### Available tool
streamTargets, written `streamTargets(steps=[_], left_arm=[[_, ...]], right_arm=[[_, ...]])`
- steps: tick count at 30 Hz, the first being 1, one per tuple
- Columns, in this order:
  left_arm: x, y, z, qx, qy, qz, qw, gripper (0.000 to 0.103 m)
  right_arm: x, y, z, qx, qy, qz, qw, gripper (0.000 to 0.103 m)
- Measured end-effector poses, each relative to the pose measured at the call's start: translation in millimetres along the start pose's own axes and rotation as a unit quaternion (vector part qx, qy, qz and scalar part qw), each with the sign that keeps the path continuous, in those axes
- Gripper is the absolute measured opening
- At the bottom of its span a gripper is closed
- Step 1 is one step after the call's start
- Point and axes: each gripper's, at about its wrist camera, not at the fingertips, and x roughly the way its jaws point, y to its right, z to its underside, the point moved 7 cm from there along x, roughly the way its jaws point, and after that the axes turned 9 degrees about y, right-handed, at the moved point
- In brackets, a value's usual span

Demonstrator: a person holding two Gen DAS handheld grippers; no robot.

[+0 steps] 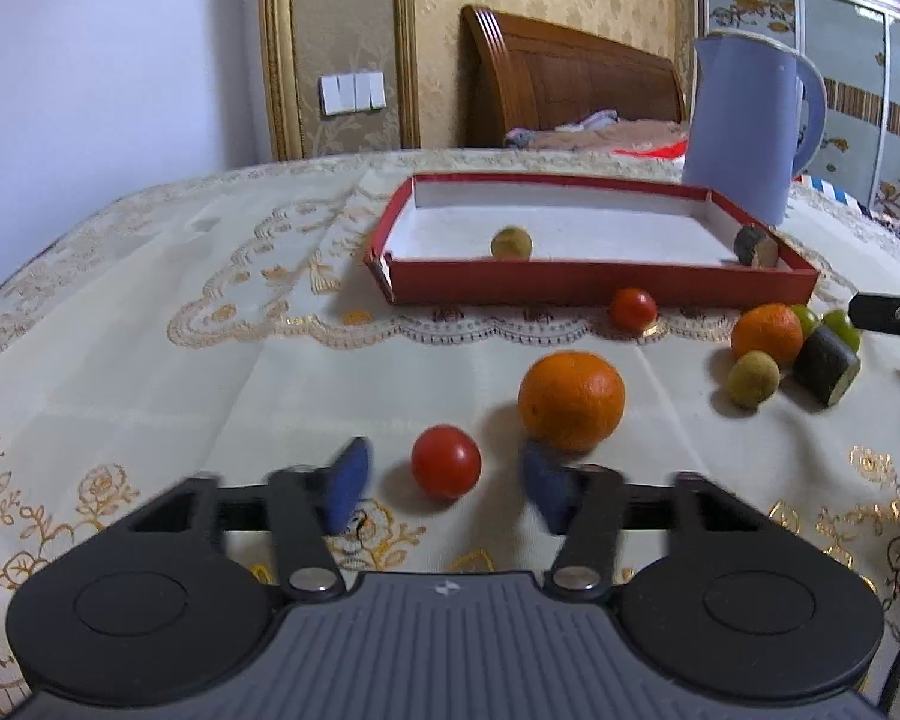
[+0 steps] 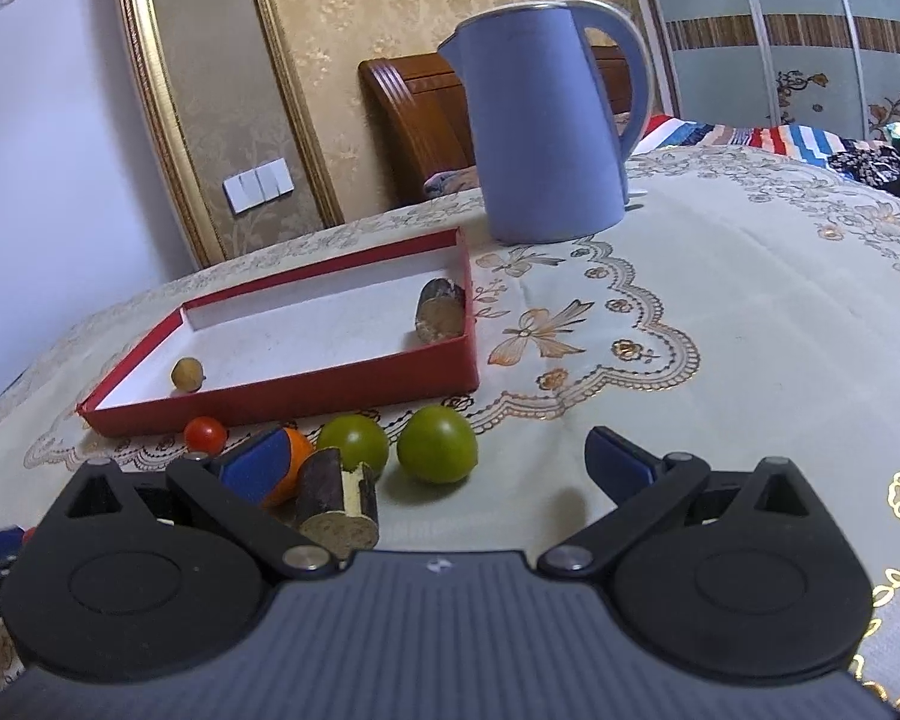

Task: Organize fruits
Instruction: 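Move the left gripper to the red cherry tomato and close on it, then hold the tomato in the left gripper while the right gripper grasps another eggplant piece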

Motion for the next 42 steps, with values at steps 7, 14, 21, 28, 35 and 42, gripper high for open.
streamTargets(steps=[7,14,21,28,35,42], left_arm=[[5,4,-2,-0.006,0.000,0.004,1.0000,0.032],[-2,6,0,-0.013,-0.001,0.000,0.9999,0.023],[10,1,-7,-0.040,-0.002,-0.009,0.9991,0.023],[12,-3,-7,-0.058,-0.001,-0.004,0.9983,0.023],[12,-4,-6,-0.064,0.002,-0.001,0.9979,0.023],[11,-5,-6,-0.064,0.002,-0.001,0.9979,0.023]], right_arm=[[-9,14,2,0.004,-0.012,-0.003,1.000,0.103],[-6,15,4,0.009,-0.016,0.000,1.000,0.103],[-9,7,7,-0.018,-0.021,-0.009,1.000,0.103],[-10,-15,12,-0.080,-0.030,-0.020,0.996,0.103],[2,-28,14,-0.094,-0.045,-0.034,0.994,0.103],[5,-41,19,-0.132,-0.055,-0.042,0.989,0.094]])
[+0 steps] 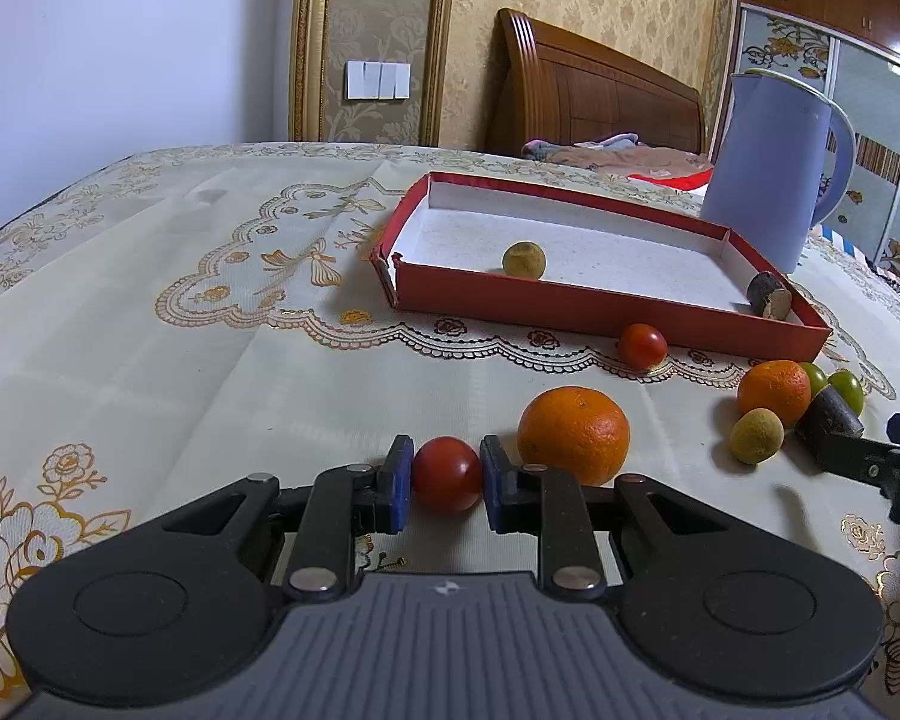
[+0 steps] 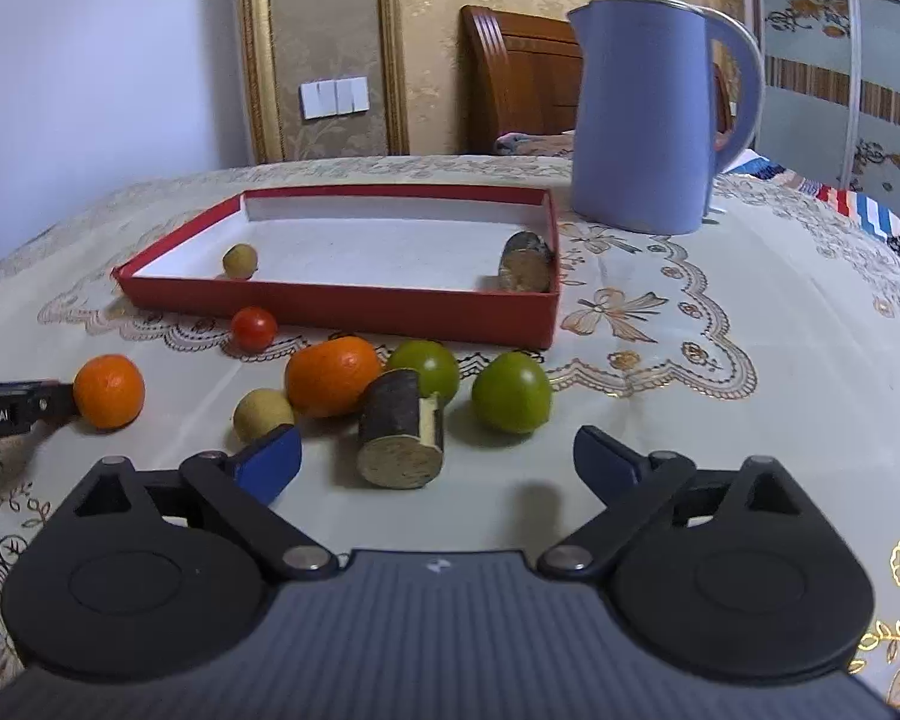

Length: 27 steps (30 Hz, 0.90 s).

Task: Organize fruits
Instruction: 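Hold the tomato in the left gripper while the right gripper grasps another eggplant piece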

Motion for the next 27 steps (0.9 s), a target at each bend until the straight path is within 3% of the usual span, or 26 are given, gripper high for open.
streamTargets(steps=[5,8,12,21,24,27], left_arm=[[0,1,0,0.003,0.000,-0.001,1.0000,0.023],[0,1,0,0.003,0.000,-0.001,1.0000,0.023],[0,2,0,0.006,0.000,-0.003,1.0000,0.023],[0,9,1,0.029,0.000,-0.007,0.9995,0.023],[1,10,1,0.031,-0.001,-0.009,0.9995,0.023],[0,12,1,0.029,-0.001,-0.009,0.9995,0.023]], right_arm=[[6,0,0,0.010,-0.012,-0.010,1.000,0.083],[12,-3,1,0.013,-0.023,-0.015,1.000,0.065],[16,-5,0,0.014,-0.023,-0.015,1.000,0.054],[16,-9,1,-0.003,-0.021,-0.005,1.000,0.041],[15,-10,0,-0.003,-0.017,-0.010,1.000,0.031],[15,-10,0,-0.003,-0.017,-0.011,1.000,0.031]])
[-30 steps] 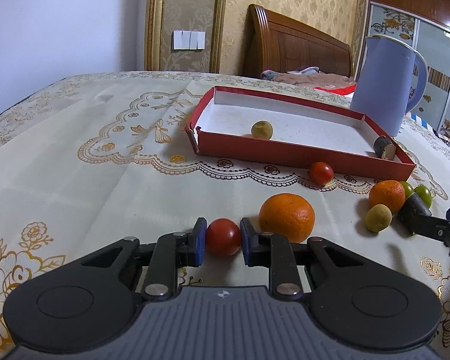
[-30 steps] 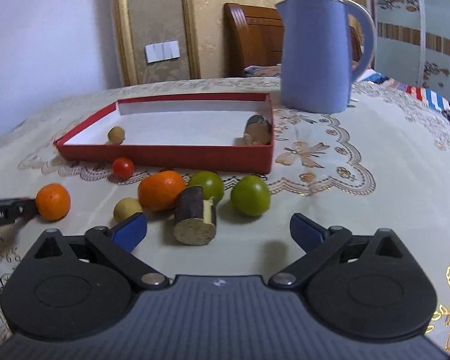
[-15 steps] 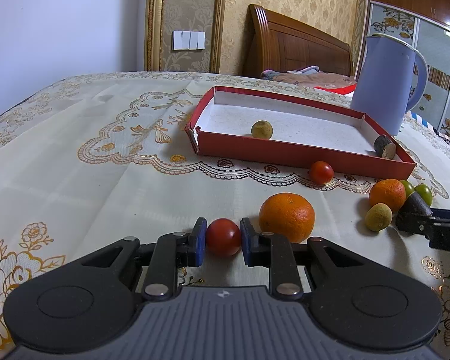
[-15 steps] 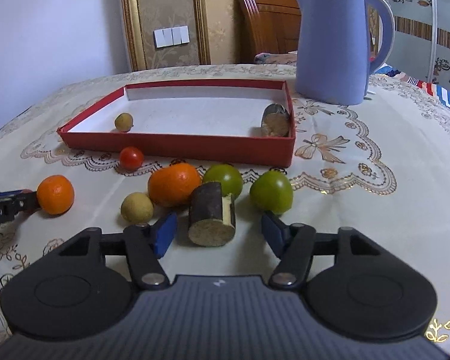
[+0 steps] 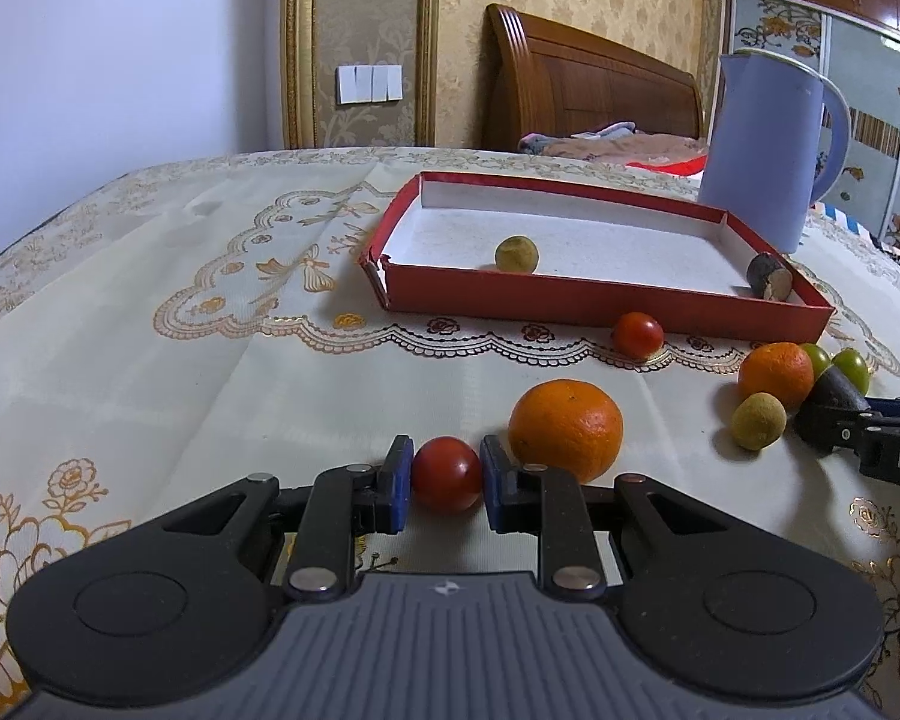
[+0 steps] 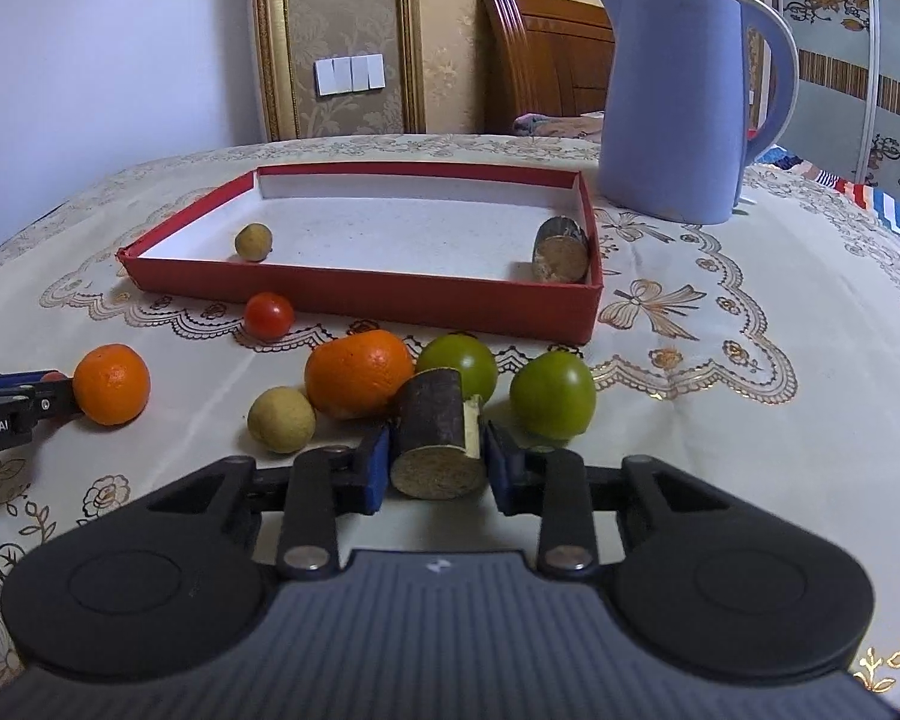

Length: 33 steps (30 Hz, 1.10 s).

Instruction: Organize fruits

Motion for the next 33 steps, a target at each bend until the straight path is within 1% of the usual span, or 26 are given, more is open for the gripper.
streamTargets(steps=[8,14,19,22,26,28,33], left_arm=[[0,5,-1,0.016,0.001,0.007,0.9999,0.023],[0,5,-2,0.004,0.003,0.005,1.0000,0.023],[-4,-1,-4,-0.010,0.013,0.002,0.9999,0.023],[-4,0,-4,-0.010,0.013,0.002,0.9999,0.023],[-9,1,-8,-0.009,0.028,0.007,0.9996,0.023],[-10,2,-10,-0.006,0.033,0.004,0.9994,0.023],[-9,7,-14,0.002,0.035,0.003,0.9994,0.023]], right_arm=[[-4,3,-2,0.012,0.011,-0.006,1.000,0.031],[-17,3,-7,0.010,0.049,-0.007,0.999,0.031],[-25,0,-11,0.001,0.076,-0.002,0.997,0.031],[-27,0,-13,0.002,0.082,-0.004,0.997,0.031],[-27,2,-14,0.006,0.086,-0.002,0.996,0.031],[-28,2,-14,0.007,0.088,-0.002,0.996,0.031],[-27,3,-14,0.009,0.087,-0.003,0.996,0.031]])
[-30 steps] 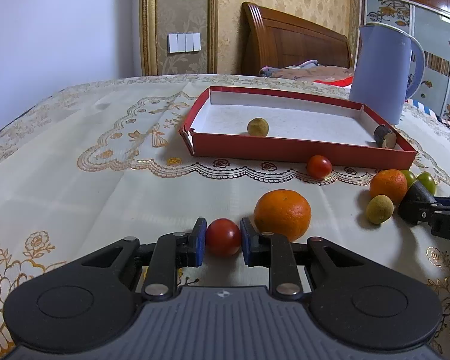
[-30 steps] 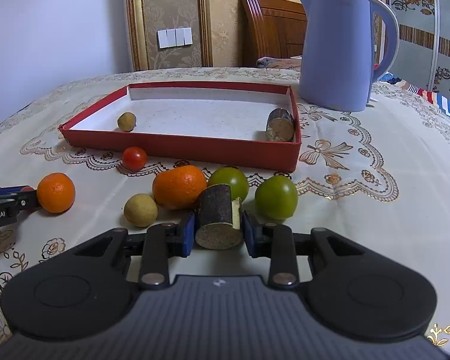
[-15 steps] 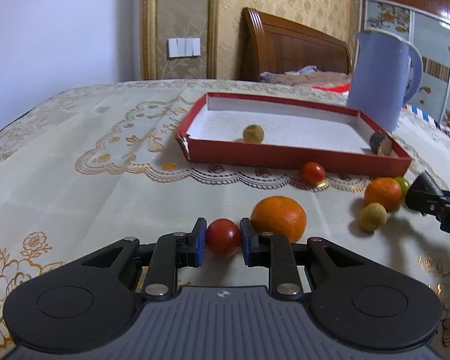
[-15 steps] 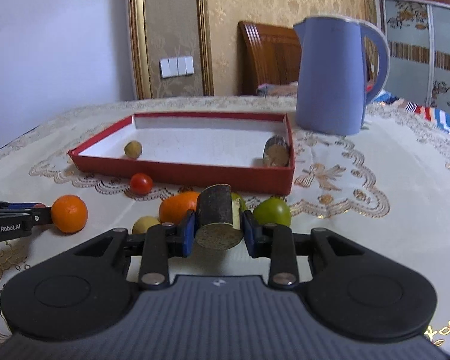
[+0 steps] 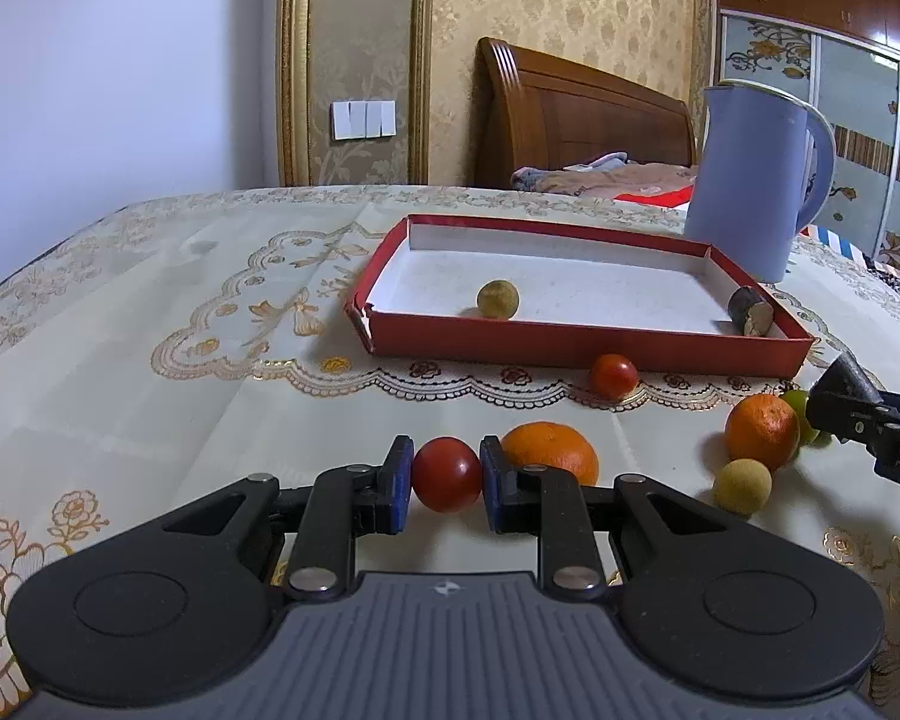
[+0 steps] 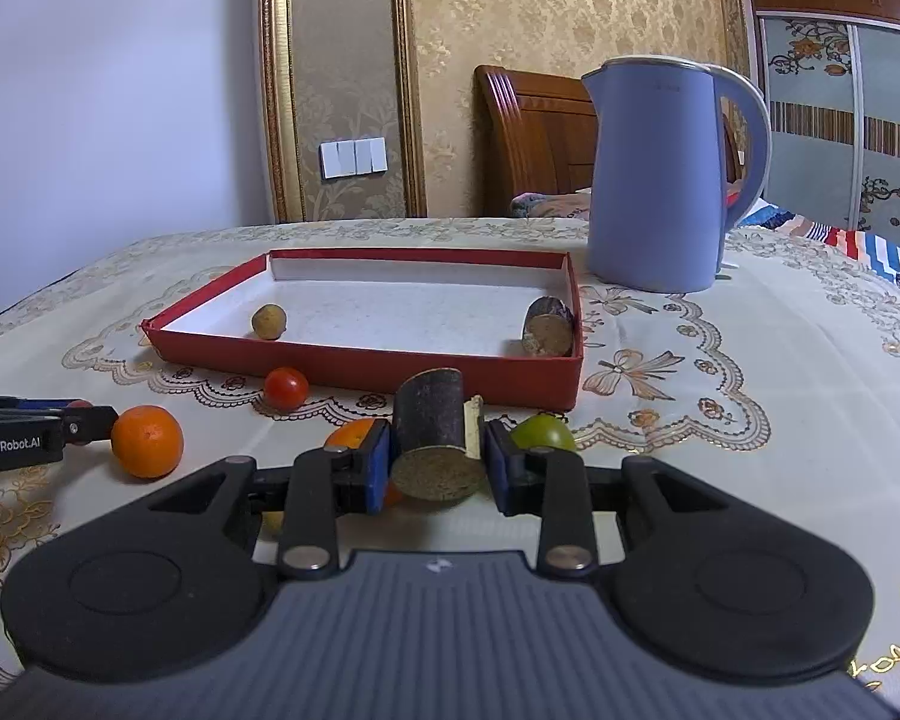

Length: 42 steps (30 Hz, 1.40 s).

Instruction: Organize fruits

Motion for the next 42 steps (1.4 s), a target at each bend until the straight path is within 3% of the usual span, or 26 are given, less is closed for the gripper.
streamTargets(steps=[8,28,38,42], left_arm=[[-3,1,-6,-0.010,0.011,0.005,0.9999,0.023],[14,46,-24,0.042,0.016,0.033,0.9984,0.023],[24,42,-21,0.034,0.006,0.028,0.9990,0.023],[29,40,-33,0.034,0.010,0.026,0.9990,0.023]], right_arm=[[0,-6,-3,0.003,0.005,0.004,1.000,0.031],[15,-12,-12,0.005,0.008,0.004,1.000,0.031],[29,-8,-16,0.004,-0.003,0.009,1.000,0.031],[35,-11,-32,-0.003,0.002,0.004,1.000,0.031]])
